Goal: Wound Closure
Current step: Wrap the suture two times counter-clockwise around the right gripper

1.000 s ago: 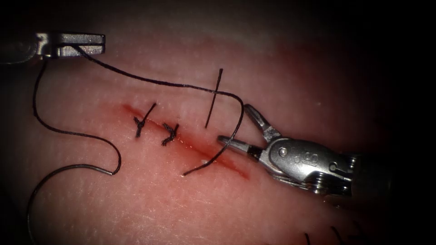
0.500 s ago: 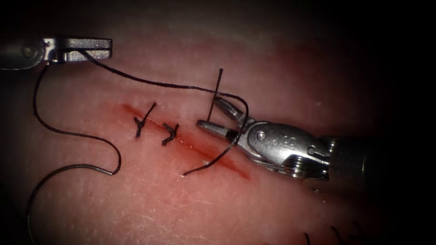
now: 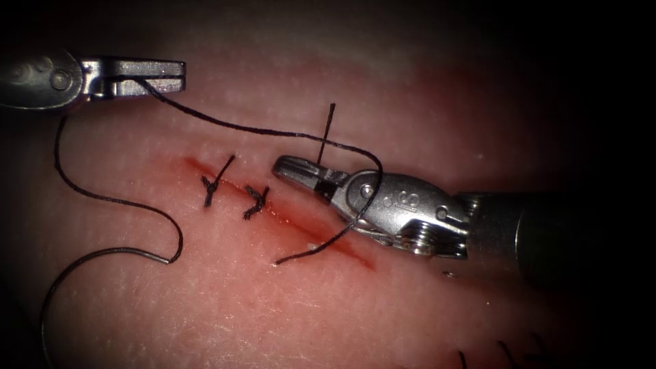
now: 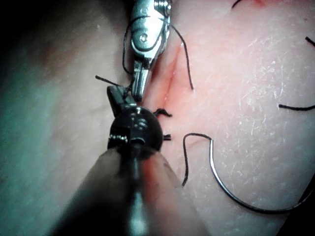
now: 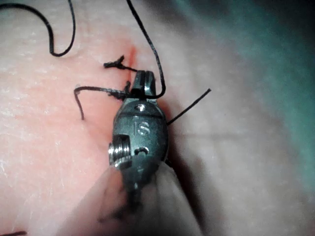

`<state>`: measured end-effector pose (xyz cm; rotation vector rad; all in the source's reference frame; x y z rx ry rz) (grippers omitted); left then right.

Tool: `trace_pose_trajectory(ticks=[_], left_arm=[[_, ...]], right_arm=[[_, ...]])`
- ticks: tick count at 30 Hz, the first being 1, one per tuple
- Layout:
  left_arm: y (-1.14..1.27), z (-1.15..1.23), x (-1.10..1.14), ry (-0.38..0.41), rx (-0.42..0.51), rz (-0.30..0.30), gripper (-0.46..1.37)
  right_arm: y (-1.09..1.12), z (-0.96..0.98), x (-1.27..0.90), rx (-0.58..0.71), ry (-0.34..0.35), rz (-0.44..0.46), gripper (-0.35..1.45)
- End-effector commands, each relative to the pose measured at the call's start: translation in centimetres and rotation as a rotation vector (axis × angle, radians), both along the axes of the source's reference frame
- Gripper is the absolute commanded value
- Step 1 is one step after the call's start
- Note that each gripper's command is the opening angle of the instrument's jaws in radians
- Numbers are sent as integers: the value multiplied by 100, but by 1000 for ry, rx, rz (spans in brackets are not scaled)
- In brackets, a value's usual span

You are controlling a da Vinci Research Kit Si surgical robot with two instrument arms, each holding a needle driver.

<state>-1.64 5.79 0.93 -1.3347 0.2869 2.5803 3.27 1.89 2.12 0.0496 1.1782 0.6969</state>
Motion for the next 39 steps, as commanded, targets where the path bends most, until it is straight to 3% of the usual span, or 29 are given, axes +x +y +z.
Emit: trace_pose_trajectory(ticks=[1,12,20,29,39], left_arm=[[0,0,-1,0,1,0,-35],[7,26,-5,-16,-2,6,-35],[13,54,0,-24,-8,13,-35],[3,81,0,-2,-17,17,-35],[-22,107,-27,32,-18,37,-35]], right_arm=[[2,-1,5,10,10,-6,-35],[5,-12,31,5,52,-56,-35],[-2,-21,25,-7,72,-73,-35],[-1,-48,7,-51,128,-53,-35],[9,-62,11,-79,158,-28,-35]])
